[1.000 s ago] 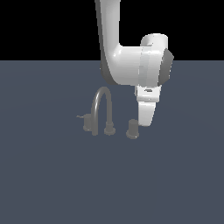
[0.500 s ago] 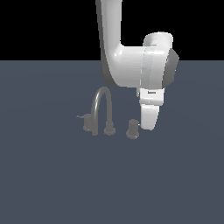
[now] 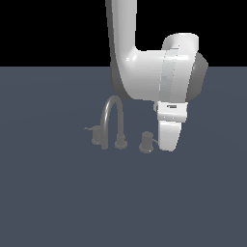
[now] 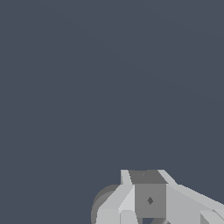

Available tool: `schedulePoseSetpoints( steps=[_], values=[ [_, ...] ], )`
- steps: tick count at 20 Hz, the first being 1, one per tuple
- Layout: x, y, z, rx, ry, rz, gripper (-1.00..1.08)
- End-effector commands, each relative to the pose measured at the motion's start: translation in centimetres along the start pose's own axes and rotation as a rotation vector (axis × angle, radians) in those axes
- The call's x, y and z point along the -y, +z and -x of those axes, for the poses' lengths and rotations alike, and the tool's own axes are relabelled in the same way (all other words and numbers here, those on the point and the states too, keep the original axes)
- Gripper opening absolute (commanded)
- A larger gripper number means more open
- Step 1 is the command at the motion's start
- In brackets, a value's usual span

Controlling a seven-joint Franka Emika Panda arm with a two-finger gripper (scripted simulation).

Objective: Turn on the faucet by rotating a designated handle.

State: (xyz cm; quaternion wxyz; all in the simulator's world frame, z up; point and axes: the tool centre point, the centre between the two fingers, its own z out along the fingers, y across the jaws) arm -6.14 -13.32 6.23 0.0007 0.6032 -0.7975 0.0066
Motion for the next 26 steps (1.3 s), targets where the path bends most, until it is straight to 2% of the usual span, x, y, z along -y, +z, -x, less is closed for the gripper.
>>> schedulePoseSetpoints(
  steps=[1, 2, 3, 13, 14, 15, 24, 25, 26],
  values=[
    [-1.3, -0.1, 1.7, 0.009, -0.025, 0.009, -1.0],
    [-1.3, -0.1, 1.7, 0.009, -0.025, 0.009, -1.0],
    [-0.8, 0.0, 0.1, -0.002, -0.002, 0.005, -1.0],
    [-3.3, -0.1, 4.9, 0.009, -0.024, 0.009, -1.0],
    [-3.3, -0.1, 4.9, 0.009, -0.024, 0.009, -1.0],
    [-2.8, -0.1, 1.7, -0.008, 0.025, 0.006, -1.0],
    [-2.3, -0.2, 8.4, 0.009, -0.022, 0.009, -1.0],
    [-2.3, -0.2, 8.4, 0.009, -0.022, 0.009, -1.0],
    [-2.6, -0.1, 2.6, -0.015, 0.071, 0.017, -1.0]
  ],
)
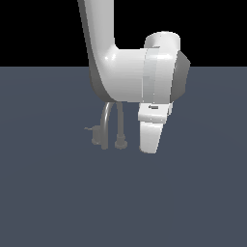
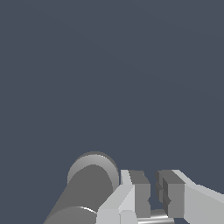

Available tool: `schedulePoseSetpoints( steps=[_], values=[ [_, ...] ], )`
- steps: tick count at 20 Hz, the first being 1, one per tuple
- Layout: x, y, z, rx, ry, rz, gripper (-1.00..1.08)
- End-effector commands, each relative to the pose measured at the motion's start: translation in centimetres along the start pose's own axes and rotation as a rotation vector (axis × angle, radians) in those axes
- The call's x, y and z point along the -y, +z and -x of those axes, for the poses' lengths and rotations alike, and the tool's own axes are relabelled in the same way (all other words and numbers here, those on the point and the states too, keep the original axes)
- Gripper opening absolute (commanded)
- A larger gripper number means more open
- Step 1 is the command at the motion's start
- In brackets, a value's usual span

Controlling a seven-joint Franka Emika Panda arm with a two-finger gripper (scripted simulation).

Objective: Turn on the faucet by rotating a designated handle.

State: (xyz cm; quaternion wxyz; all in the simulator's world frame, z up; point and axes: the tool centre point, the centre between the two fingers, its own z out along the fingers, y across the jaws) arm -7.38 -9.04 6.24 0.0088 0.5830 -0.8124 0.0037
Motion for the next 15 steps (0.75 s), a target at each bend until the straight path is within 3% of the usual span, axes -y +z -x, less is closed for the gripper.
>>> schedulePoseSetpoints(
  steps=[1, 15],
  values=[
    [0.1, 0.0, -0.6, -0.003, 0.014, 0.002, -1.0],
    [3.1, -0.2, 6.7, 0.018, -0.073, -0.005, -1.0]
  ],
)
